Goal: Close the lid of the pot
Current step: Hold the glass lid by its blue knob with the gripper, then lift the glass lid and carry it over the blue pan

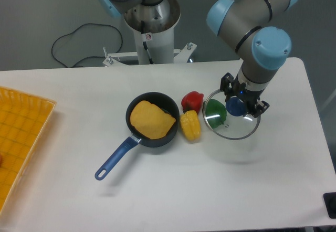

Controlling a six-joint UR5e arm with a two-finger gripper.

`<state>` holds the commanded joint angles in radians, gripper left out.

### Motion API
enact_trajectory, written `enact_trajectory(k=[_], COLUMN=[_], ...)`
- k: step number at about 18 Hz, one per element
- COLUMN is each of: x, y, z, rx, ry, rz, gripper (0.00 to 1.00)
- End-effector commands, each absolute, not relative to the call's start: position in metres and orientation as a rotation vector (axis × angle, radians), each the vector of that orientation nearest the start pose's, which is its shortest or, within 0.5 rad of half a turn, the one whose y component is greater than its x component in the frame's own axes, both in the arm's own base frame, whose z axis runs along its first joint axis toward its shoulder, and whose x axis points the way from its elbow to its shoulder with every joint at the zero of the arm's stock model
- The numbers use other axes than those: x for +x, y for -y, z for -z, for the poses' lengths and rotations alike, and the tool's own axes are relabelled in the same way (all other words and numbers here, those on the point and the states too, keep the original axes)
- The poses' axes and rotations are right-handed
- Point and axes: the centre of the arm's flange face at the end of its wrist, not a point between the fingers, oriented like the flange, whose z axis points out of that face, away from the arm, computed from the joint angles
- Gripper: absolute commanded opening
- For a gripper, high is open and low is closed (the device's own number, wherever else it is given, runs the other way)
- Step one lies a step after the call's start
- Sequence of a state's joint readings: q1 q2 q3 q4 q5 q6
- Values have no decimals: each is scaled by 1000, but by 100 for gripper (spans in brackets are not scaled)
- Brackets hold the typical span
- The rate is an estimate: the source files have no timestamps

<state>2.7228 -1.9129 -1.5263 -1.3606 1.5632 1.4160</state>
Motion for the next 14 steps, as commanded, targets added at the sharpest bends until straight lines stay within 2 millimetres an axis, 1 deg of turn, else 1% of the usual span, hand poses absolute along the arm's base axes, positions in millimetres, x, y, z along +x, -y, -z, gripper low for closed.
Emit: enact_trajectory(k=[3,4,6,7,8,9,10,12,14], x=[-498,-494,-482,-475,-466,-460,-454,-432,-413], y=[-371,-373,-386,-393,-399,-401,-405,-416,-421], z=[-340,-344,-343,-343,-348,-351,-349,-351,-352], rx=[-3123,-3121,-3127,-3131,-3130,-3131,-3136,-3137,-3142], ry=[-408,-408,-397,-390,-392,-380,-364,-371,-338], rz=[144,137,144,145,133,126,132,129,122], gripper=[52,52,52,52,52,52,52,52,52])
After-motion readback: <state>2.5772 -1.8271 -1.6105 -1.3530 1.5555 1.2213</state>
